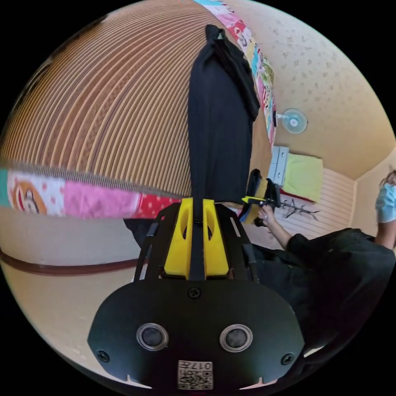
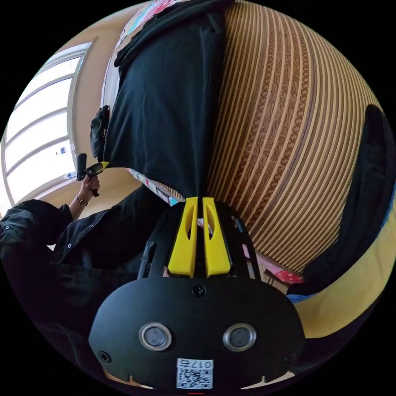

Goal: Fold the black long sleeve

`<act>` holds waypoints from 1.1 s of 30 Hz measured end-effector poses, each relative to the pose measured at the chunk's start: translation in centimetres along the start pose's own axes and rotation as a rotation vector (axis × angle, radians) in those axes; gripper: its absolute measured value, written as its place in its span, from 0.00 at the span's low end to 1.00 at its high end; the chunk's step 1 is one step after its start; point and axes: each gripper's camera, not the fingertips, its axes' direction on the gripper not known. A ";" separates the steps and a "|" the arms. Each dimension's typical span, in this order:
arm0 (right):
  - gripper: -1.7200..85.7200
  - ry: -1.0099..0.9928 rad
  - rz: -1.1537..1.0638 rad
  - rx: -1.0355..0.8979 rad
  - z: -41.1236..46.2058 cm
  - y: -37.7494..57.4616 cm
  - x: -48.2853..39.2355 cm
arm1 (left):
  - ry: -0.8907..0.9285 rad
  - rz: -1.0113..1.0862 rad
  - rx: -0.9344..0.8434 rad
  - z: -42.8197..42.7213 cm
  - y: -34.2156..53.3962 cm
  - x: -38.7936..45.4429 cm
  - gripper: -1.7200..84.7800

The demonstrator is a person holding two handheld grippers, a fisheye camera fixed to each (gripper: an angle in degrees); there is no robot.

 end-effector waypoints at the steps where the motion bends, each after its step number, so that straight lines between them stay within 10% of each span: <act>1: 0.06 -0.038 0.014 -0.005 -0.1 1.3 0.4 | 0.022 -0.036 -0.012 -0.2 2.1 -1.1 0.07; 9: 0.05 -0.930 0.036 0.350 -6.9 14.6 4.6 | 0.721 -0.116 0.264 -2.0 11.9 -4.6 0.07; 13: 0.05 -1.035 -0.044 0.586 -11.9 10.2 6.9 | 0.903 0.055 0.443 -3.7 4.7 -3.9 0.07; 23: 0.04 -0.980 0.042 0.814 -18.7 -13.4 12.1 | 0.649 -0.007 0.521 -1.9 -24.0 -2.6 0.08; 29: 0.03 -0.857 0.075 0.982 -18.6 -13.8 5.9 | 0.343 0.045 0.674 -1.1 -20.7 1.4 0.13; 33: 0.02 -0.302 -0.060 0.719 -15.8 -13.4 -4.6 | 0.085 0.044 0.760 -1.9 -12.4 1.9 0.15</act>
